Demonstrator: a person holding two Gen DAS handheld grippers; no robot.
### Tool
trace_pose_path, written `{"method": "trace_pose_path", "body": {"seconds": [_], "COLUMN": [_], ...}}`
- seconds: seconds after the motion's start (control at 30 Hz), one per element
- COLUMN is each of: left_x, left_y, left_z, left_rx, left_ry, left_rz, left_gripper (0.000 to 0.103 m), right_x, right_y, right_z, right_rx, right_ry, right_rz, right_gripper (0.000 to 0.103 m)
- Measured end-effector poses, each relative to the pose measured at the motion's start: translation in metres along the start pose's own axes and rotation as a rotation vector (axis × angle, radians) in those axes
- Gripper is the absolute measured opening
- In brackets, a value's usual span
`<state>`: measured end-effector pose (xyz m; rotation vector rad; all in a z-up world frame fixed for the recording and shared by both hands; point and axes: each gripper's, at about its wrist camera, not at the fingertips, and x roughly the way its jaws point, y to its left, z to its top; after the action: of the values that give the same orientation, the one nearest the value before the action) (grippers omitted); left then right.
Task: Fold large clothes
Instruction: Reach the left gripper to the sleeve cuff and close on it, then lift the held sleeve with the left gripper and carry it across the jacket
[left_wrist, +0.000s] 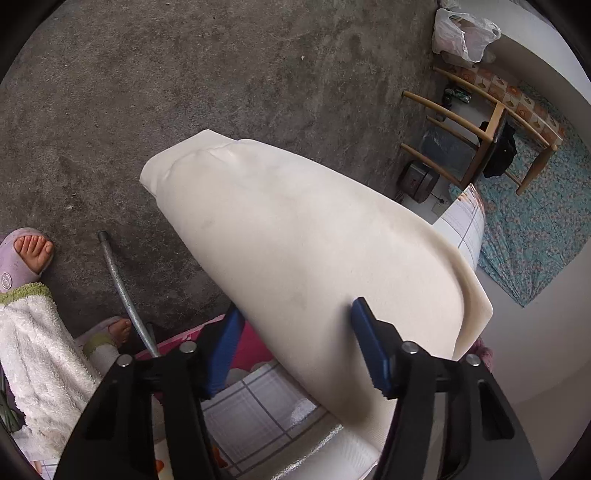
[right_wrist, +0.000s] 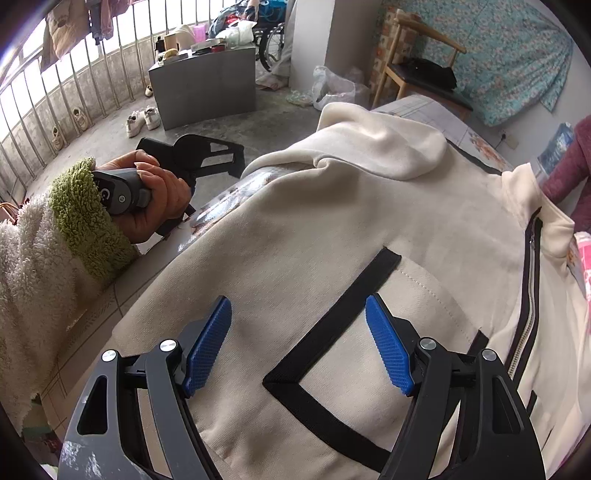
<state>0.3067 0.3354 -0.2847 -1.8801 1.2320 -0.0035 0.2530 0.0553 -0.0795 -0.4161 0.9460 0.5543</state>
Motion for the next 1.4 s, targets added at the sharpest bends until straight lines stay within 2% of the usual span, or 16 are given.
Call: {"method": "trace_pose_path", "body": {"seconds": [0.2,0.3,0.4,0.67,0.77,0.9,1.07,1.13,1.23,1.4], "left_x": [-0.011,-0.024,-0.04,-0.078,-0.086,-0.084,-0.066,-0.053,-0.034,-0.013], "left_y": [-0.01,-0.019,-0.031,-0.085,-0.118,-0.158,-0.18,-0.182,-0.181,-0.177], "left_z": [0.002,-0.002,-0.009,-0.048,-0.078,-0.136,-0.205,-0.229,-0.257,-0.277], "left_rx": [0.047,0.094,0.161,0.453,0.622,0.888,1.17,1.274,1.392,1.427], "left_ry": [-0.05,-0.095,-0.159,-0.381,-0.498,-0.67,-0.825,-0.856,-0.853,-0.807], "left_rz": [0.028,0.046,0.084,0.224,0.325,0.485,0.642,0.693,0.735,0.75], "left_gripper": [0.015,0.009,0.008,0.006,0.006,0.005,0.005,0.005,0.005,0.005], "right_x": [0.001,0.001,0.0,0.004,0.006,0.008,0.014,0.016,0.017,0.016], "right_y": [-0.009,-0.012,-0.014,-0.018,-0.024,-0.034,-0.041,-0.043,-0.042,-0.046], "right_z": [0.002,0.001,0.0,-0.002,0.0,0.005,0.003,0.0,-0.007,-0.013], "right_rx": [0.019,0.024,0.023,0.029,0.057,0.087,0.108,0.11,0.104,0.115], "right_ry": [-0.006,-0.011,-0.02,-0.023,-0.022,-0.021,-0.004,0.001,0.005,-0.003], "right_rz": [-0.015,-0.024,-0.035,-0.045,-0.033,-0.022,-0.008,-0.003,0.002,0.026], "right_gripper": [0.07,0.07,0.07,0.07,0.07,0.07,0.068,0.068,0.068,0.068]}}
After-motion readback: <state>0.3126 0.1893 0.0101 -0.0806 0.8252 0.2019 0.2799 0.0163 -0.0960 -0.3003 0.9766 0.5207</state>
